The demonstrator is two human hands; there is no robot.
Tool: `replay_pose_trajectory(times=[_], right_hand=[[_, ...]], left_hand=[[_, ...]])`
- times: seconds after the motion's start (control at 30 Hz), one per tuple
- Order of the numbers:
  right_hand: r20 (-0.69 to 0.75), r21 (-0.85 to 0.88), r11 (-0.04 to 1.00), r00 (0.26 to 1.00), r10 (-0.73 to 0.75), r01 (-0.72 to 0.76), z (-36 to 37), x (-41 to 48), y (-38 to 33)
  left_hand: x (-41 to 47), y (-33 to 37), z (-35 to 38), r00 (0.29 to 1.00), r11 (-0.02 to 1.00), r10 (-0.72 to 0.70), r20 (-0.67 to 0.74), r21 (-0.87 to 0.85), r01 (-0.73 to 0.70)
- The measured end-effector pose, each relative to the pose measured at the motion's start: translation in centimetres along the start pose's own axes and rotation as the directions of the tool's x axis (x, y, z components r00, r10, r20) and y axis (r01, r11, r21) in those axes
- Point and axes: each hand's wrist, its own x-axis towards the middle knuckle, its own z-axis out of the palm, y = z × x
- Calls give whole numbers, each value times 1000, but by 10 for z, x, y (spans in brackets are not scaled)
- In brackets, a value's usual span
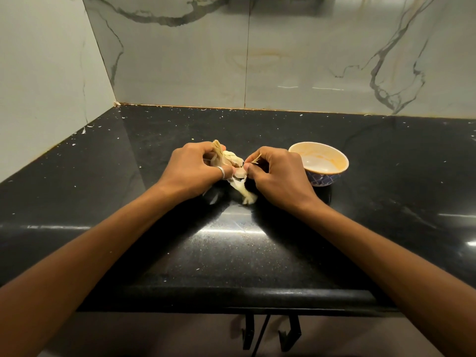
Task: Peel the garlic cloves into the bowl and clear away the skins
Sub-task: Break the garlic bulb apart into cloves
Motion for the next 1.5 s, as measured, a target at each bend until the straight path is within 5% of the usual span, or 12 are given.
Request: replay_pose_trajectory(times=[0.17, 0.7, 1.5], right_hand=[[-81, -25, 1000, 997, -19, 17, 0, -1, 0], [-33, 14, 987, 987, -158, 158, 5, -3, 1], [10, 90, 996, 1000, 27, -28, -2, 1, -4]], left_hand=[[5, -6, -1, 1000, 993, -8, 26, -114, 11], [6, -12, -2, 977, 973, 125, 175, -216, -86], [6, -10, 0, 974, 953, 115, 196, -299, -52]])
